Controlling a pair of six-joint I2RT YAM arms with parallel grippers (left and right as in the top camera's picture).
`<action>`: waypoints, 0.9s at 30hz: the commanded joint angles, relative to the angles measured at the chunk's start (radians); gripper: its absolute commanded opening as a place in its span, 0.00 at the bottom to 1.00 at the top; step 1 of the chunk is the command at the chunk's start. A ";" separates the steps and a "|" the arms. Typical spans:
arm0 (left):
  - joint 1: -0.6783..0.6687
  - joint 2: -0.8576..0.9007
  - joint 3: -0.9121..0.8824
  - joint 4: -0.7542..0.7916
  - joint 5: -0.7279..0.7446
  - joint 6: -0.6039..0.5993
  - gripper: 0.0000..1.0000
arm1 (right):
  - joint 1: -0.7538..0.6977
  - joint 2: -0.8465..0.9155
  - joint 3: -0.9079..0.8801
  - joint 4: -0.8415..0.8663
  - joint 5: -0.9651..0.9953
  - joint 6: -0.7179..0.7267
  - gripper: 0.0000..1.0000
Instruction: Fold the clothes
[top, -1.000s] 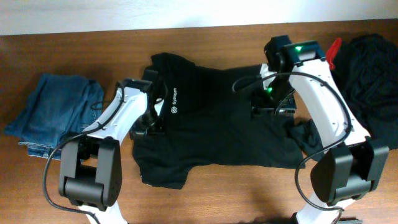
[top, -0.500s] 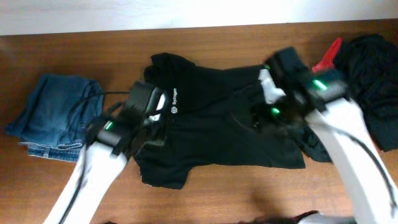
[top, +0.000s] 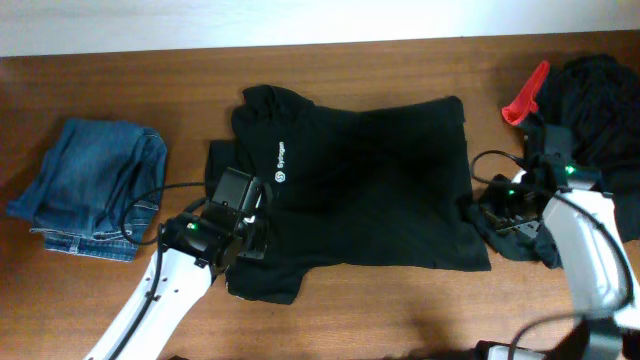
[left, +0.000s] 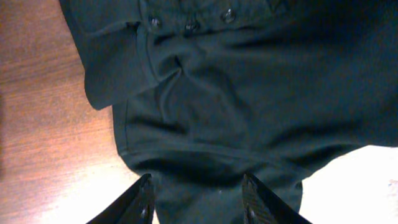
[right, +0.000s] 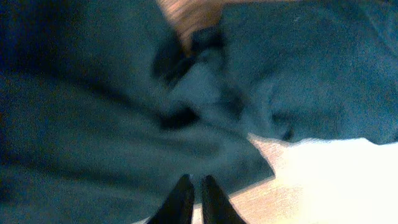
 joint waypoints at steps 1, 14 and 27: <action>0.002 0.003 -0.003 0.021 0.019 -0.016 0.46 | -0.089 0.093 -0.018 0.044 -0.069 0.021 0.06; 0.002 0.003 -0.003 0.019 0.027 -0.016 0.46 | -0.461 0.414 -0.018 0.185 0.081 0.032 0.04; 0.002 0.003 -0.003 0.023 0.076 -0.016 0.72 | -0.546 0.087 0.014 0.092 -0.280 -0.055 0.28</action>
